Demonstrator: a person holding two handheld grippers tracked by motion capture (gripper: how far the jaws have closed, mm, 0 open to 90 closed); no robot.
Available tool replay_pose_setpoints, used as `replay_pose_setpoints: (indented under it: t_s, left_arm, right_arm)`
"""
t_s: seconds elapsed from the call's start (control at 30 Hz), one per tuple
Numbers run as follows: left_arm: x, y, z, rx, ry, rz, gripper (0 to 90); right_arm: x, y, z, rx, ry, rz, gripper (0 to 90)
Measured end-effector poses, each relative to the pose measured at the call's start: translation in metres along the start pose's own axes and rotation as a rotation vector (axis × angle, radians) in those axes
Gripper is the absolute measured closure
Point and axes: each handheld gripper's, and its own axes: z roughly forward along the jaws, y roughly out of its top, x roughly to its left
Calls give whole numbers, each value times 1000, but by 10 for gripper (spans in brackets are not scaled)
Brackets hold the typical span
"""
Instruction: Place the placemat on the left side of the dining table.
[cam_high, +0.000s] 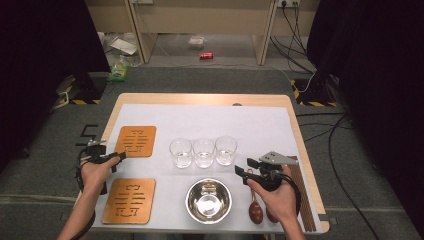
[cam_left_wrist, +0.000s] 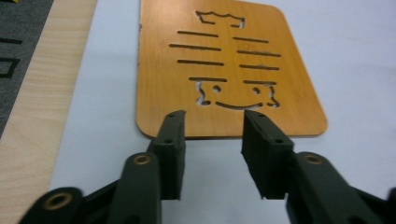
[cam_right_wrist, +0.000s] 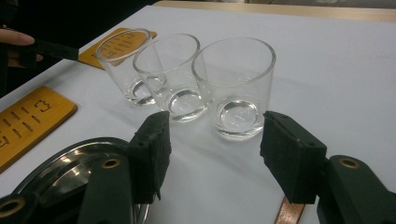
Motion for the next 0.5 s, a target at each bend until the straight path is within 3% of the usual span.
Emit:
replay_pose_setpoints:
  t_s: [0.2,0.5]
  left_arm:
    - [-11,-2,-10,-32,-17,33,434]
    - [-29,-6,-21,-55,-73,57,406]
  right_arm:
    - [-3,-1,-1,-3,3,9,417]
    - [-11,-5,-5,4,-31,32,419]
